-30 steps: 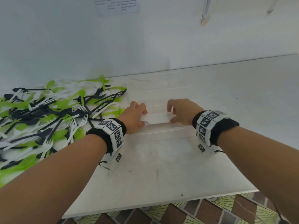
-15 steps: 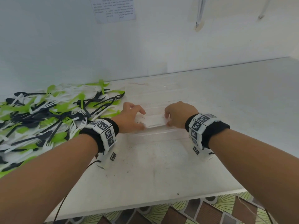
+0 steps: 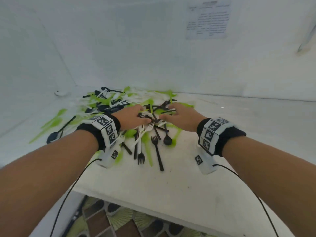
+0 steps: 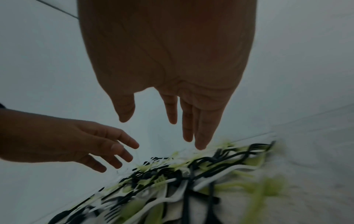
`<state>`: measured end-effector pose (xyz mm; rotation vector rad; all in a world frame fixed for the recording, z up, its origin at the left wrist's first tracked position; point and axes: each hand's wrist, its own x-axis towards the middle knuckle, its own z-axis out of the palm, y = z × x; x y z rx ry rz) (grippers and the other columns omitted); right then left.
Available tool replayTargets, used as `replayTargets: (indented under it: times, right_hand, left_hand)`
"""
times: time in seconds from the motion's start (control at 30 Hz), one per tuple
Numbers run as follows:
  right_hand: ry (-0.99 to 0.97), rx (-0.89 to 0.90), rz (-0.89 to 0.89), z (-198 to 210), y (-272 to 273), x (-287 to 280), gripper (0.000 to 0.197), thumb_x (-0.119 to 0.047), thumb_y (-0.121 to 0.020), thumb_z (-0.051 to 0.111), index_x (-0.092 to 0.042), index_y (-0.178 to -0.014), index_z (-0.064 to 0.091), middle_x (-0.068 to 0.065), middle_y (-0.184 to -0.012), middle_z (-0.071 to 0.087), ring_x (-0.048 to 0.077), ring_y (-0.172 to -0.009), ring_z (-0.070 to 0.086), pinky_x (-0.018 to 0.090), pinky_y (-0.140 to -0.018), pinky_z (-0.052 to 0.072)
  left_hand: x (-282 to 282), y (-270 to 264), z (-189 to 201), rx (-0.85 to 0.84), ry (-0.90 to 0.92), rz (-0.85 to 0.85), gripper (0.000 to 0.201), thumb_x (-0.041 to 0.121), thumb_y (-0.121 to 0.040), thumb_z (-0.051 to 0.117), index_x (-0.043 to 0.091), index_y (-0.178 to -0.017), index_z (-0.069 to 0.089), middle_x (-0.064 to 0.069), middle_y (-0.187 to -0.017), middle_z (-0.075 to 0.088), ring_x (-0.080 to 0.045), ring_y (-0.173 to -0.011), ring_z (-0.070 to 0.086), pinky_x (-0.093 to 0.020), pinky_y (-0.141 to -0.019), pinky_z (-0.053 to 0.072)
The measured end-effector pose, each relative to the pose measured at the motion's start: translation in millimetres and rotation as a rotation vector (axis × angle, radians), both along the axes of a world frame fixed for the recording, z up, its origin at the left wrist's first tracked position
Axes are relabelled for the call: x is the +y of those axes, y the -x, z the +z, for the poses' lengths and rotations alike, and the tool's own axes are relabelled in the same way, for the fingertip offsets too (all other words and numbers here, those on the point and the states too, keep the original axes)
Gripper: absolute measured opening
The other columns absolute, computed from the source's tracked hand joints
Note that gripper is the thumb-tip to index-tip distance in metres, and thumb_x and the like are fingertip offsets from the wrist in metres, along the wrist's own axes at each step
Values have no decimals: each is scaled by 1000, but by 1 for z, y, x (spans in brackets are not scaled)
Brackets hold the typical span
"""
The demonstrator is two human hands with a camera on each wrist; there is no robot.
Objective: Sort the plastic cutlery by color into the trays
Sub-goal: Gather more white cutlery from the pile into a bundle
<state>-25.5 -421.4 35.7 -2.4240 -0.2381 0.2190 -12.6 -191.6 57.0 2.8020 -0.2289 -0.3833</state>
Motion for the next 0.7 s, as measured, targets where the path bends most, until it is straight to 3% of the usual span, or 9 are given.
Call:
replayTargets:
  times: [0.2,0.37,0.53,0.7]
  right_hand:
    - [122,22,125,2,-29,91,82,-77,-89,49,-24,-151,43,4,-152,50,26,-137,48,38,-109,39]
    - [176,26,198,-2,-53,181,78,-74,-93,47,-23,-151,45,1,-157,44,24,-142,43,38,-113,34]
    - [189,-13,183,-8,-72,259,71,-73,-91,49,-25,-143,53,-1,-141,58,20,-125,55,30,-94,40]
    - [157,10,165,-19,-86,313,63,-70,-92,54,-26,-137,57,-2,-135,60,21,-125,56,33,-99,43]
  left_hand:
    - [93,4,9,7,-39,119,75,59,-97,56,17,-155,35,-7,-151,49,-26,-134,50,-35,-109,41]
    - [176,-4,4,-8,-13,162,68,58,-98,54,17,-150,41,-8,-145,54,-26,-127,55,-37,-106,43]
    - [255,-18,-11,-34,47,243,53,63,-96,53,23,-130,55,-5,-135,60,-23,-118,56,-38,-102,44]
    - [311,-34,-27,-9,37,231,49,57,-97,57,21,-130,55,-4,-130,60,-22,-115,57,-37,-100,45]
